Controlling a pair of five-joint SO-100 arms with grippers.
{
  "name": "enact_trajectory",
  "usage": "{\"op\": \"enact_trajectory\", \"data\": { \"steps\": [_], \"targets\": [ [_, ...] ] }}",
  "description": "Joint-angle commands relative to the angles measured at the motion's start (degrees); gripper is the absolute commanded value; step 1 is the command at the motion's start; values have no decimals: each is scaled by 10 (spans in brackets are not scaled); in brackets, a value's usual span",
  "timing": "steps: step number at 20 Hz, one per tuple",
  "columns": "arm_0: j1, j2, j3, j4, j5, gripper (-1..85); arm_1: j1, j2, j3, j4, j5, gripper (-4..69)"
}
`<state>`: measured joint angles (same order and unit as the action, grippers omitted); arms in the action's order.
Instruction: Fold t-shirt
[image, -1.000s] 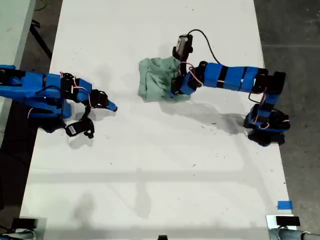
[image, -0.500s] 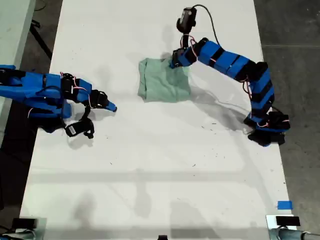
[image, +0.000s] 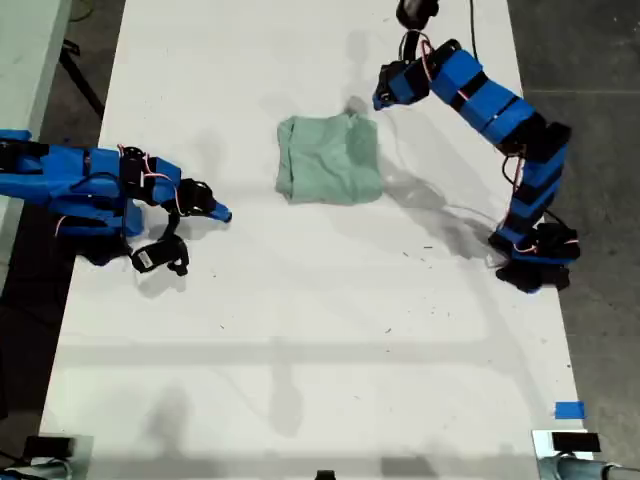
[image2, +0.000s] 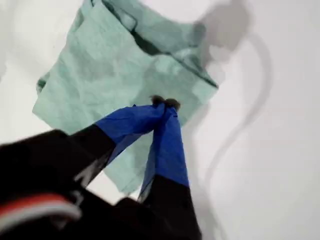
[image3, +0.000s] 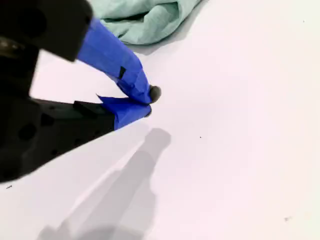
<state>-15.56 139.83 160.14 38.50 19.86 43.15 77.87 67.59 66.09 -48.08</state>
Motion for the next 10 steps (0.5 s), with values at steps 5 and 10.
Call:
{"op": "enact_trajectory", "data": {
  "steps": [5, 10],
  "targets": [
    [-22, 55, 15, 23, -26, 0, -106, 638, 676, -20, 261, -13],
    [-29, 221, 80, 76, -21, 0, -309, 1068, 1033, 32, 570, -13]
  ]
}}
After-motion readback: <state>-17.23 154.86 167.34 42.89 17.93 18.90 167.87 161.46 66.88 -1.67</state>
